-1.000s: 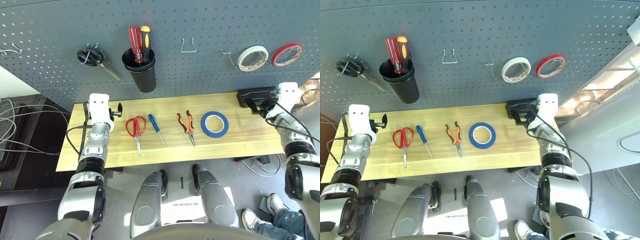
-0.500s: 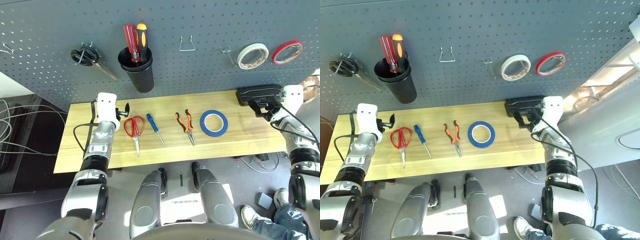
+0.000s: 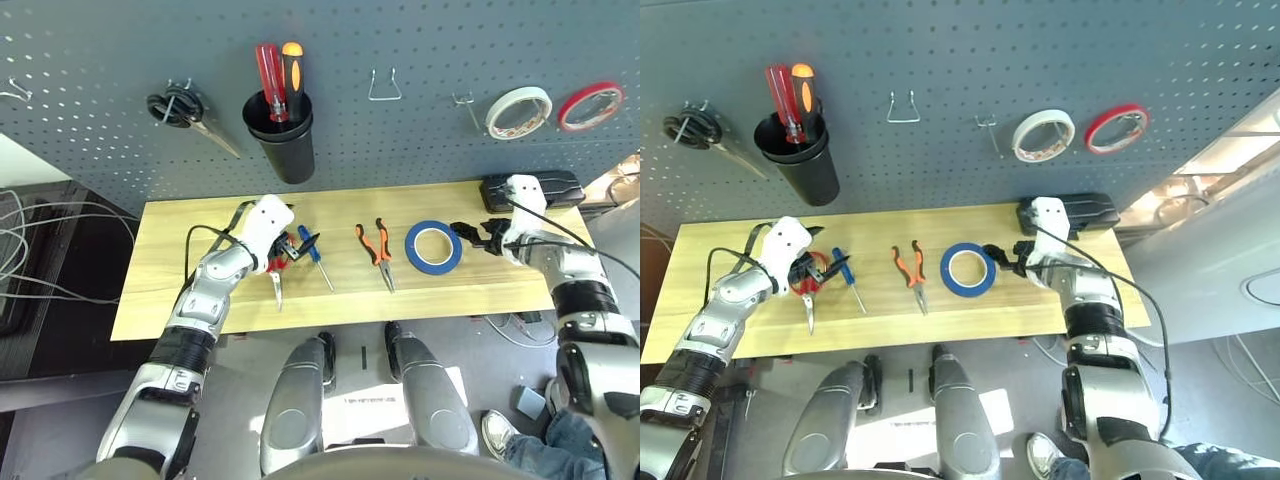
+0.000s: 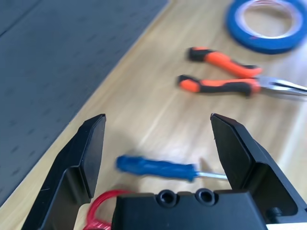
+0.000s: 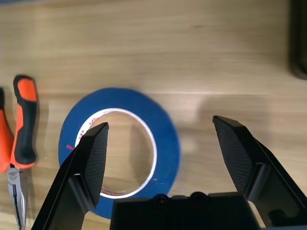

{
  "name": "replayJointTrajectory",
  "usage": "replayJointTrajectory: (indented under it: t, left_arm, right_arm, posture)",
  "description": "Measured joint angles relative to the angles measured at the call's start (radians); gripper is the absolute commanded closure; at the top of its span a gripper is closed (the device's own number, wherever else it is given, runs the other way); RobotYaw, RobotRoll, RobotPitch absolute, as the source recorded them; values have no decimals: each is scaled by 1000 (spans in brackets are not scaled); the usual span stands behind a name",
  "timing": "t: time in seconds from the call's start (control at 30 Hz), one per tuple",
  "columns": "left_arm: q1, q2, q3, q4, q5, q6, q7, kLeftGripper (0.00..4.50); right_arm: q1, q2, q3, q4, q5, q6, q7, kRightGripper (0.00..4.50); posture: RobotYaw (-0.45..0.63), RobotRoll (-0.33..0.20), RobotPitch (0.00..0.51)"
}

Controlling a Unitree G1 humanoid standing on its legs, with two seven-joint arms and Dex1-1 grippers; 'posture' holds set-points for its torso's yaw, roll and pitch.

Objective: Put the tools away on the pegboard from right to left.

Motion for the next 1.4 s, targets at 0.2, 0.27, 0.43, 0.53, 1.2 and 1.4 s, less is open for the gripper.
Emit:
replayJointTrajectory:
  t: [0.2, 0.27, 0.43, 0.53, 1.2, 1.4]
  left_arm:
    - [-34, -39, -101, 1, 58, 6, -48, 50]
    - [-55, -59, -122, 2, 68, 11, -55, 50]
    - [-84, -93, -159, 12, 93, 11, -68, 50]
    - [-84, -103, -162, 15, 100, 16, -68, 50]
    - [-52, -118, -49, -53, 64, -14, 42, 0]
    - [-53, -121, 11, -82, 27, -85, 90, 0]
  right_arm:
    - [-30, 8, 44, 71, -53, 2, -34, 0]
    - [-31, 11, 57, 82, -69, 3, -46, 0]
    - [-36, 24, 80, 103, -113, 5, -80, 0]
    - [-42, 30, 86, 110, -128, 10, -92, 0]
    - [157, -18, 55, -379, -116, 56, -61, 3807]
    - [382, -83, 36, -748, -89, -68, -7, 3807]
  posture:
    - [149, 0, 335]
    - [149, 0, 336]
    - [155, 0, 339]
    - [164, 0, 339]
    - [109, 0, 319]
    - [98, 0, 316]
